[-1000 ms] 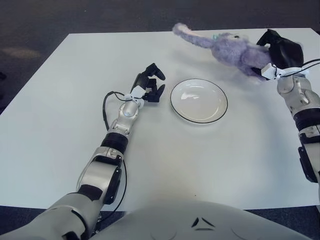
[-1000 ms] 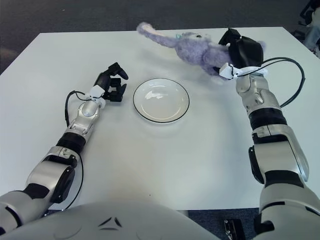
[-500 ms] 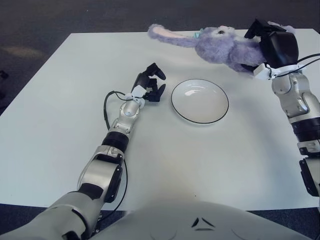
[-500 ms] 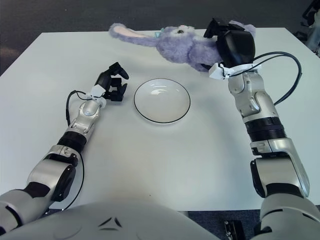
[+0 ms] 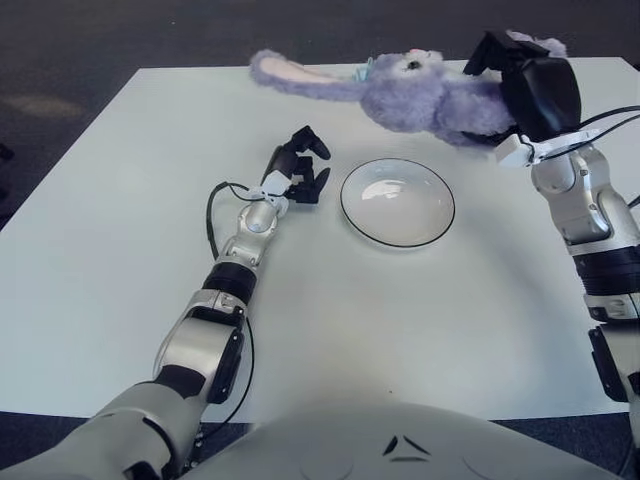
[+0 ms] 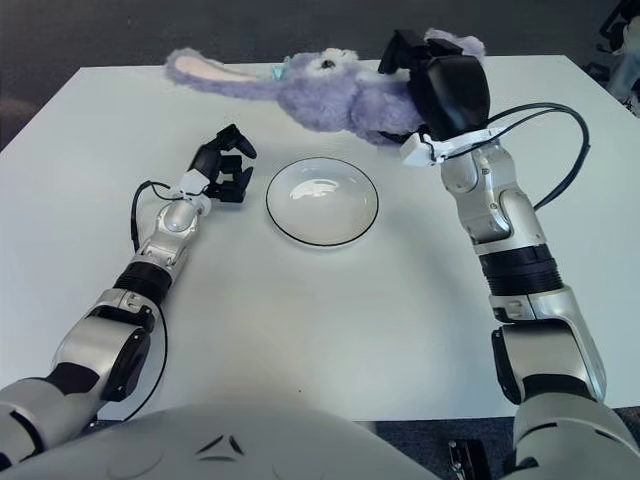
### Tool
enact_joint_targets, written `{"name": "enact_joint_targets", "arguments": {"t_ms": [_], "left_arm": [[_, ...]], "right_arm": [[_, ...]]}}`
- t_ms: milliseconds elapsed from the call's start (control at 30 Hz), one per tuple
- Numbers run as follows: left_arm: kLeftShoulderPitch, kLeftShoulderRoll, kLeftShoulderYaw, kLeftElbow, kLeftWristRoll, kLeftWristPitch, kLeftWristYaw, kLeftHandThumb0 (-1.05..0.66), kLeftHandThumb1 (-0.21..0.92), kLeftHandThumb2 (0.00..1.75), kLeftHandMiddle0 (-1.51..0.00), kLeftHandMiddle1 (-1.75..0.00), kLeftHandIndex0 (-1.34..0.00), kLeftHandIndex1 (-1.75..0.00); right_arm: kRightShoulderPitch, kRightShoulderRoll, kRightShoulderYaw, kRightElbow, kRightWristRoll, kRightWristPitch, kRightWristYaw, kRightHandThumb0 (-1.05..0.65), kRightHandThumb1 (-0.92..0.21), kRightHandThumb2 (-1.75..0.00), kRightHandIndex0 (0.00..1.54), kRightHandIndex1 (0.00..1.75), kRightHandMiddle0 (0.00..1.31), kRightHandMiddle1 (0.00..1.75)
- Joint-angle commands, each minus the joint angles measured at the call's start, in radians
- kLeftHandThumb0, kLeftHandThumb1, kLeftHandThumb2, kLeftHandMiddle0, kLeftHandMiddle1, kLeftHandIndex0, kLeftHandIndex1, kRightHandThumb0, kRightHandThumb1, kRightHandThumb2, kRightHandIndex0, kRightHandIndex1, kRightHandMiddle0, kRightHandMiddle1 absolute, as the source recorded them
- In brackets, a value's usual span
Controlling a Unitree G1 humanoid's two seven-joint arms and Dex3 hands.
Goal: Put the doll into the plate.
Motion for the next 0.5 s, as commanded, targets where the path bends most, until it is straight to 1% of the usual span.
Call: {"name": "enact_joint_targets", "arguments": {"t_ms": [0, 167, 300, 400, 467], "left_arm": [[0.093, -0.009, -0.008, 0.061, 0.004, -0.008, 0.001, -0.43, 0.49, 1.11, -1.08, -1.75, -0.48, -1.75], [0.094, -0.010, -0.007, 0.059, 0.004, -0.005, 0.000, -0.43, 0.49, 1.10, -1.07, -1.75, -0.48, -1.75], [0.095, -0.012, -0.008, 0.055, 0.003, -0.005, 0.001, -0.43, 0.49, 1.10, -1.07, -1.75, -0.48, -1.75], [0.095, -0.012, -0.008, 0.054, 0.003, -0.005, 0.002, -0.43, 0.49, 1.10, -1.08, -1.75, -0.48, -1.75], [0.095, -0.011, -0.008, 0.054, 0.004, -0.005, 0.002, -0.43, 0.49, 1.10, -1.08, -1.75, -0.48, -1.75]], "right_arm": [[-0.004, 0.001, -0.022, -0.013, 0.001, -0.020, 0.009, 0.00, -0.07, -1.59, 0.81, 1.69, 0.57, 1.75], [0.018, 0.008, -0.018, -0.053, -0.001, -0.022, 0.046, 0.00, -0.11, -1.56, 0.76, 1.74, 0.54, 1.75], [0.055, 0.017, -0.008, -0.092, -0.017, -0.029, 0.053, 0.00, -0.08, -1.60, 0.78, 1.74, 0.57, 1.75], [0.081, 0.025, -0.006, -0.122, -0.013, -0.029, 0.071, 0.00, -0.07, -1.61, 0.79, 1.75, 0.57, 1.75], [0.113, 0.036, -0.005, -0.154, 0.035, -0.033, 0.119, 0.00, -0.11, -1.56, 0.76, 1.74, 0.54, 1.75]]}}
